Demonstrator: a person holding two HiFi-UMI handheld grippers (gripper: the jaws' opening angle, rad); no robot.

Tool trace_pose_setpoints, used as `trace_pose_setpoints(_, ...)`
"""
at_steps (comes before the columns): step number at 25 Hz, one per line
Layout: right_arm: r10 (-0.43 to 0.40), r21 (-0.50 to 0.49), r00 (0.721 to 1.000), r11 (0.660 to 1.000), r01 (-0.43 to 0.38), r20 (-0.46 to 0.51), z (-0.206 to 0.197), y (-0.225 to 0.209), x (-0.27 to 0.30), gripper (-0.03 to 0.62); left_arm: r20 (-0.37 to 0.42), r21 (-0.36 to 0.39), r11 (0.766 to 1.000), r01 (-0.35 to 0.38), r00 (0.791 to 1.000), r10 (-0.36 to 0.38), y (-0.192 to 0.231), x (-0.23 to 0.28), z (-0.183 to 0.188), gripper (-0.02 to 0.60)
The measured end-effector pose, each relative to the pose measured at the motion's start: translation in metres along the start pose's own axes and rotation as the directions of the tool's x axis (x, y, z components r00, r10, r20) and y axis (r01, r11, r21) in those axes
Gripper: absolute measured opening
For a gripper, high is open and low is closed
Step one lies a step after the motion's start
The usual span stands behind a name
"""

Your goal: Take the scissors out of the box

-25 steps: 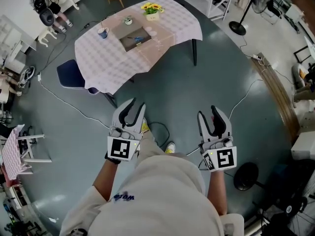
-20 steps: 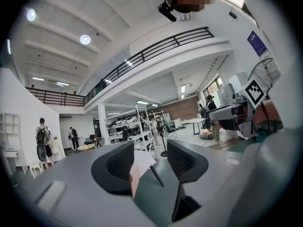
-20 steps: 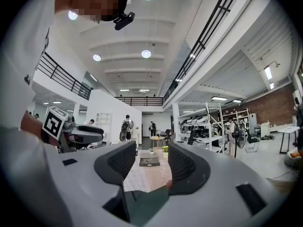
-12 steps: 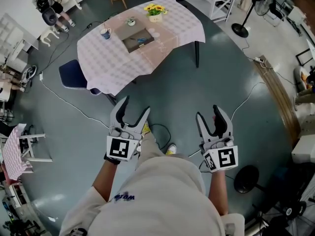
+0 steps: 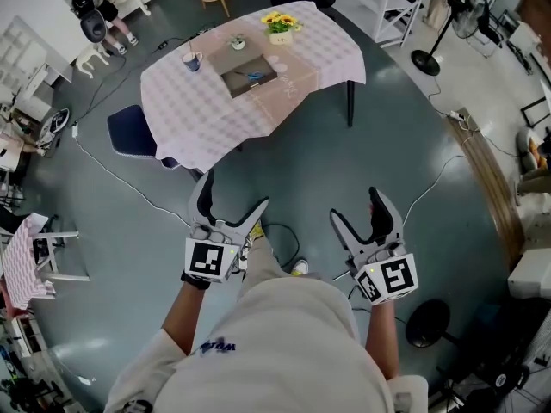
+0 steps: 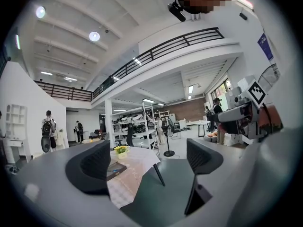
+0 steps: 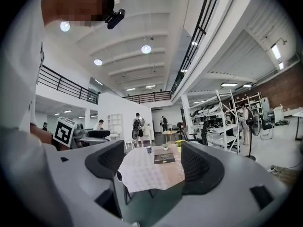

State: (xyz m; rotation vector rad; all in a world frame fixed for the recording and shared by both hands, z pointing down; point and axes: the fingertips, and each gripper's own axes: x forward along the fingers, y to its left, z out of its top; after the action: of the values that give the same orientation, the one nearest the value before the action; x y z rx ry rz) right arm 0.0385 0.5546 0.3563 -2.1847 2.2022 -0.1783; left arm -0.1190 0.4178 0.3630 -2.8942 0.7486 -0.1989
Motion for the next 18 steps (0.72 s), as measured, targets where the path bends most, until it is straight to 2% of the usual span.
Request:
trace_pose_setpoints(5,-0.001,0.007,1.0,1.0,0.001,-0.023,-0.006,-0.002,0.019,0.516,0.025,-0.021,1.0,-0.002,1.0,0.002,0.009,0.011,0.003,0.488)
trace_pose_setpoints(8,-0.001,0.017,0.999,1.0,0.002,-0.036,-0.011,-0.004,0.03,0.552,0.018,-0.029,1.0,0.007,1.0,-0.006,0.011,0.015,-0.001,0.488)
trace_pose_setpoints(13,-0.001,-0.002,0.999,1.0,0.001,-0.055,-0.015,-0.006,0.059,0.558,-0.005,-0.037,0.999,-0.004,1.0,0.004,0.032,0.026,-0.014,0.488)
trace_pose_setpoints(18,0.036,-0.016,0.997,0.999,-0.037,-0.067,-0.008,-0.001,0.102,0.558,-0.027,-0.058,0.998,0.013,1.0,-0.014,0.065,0.049,-0.024,0.486)
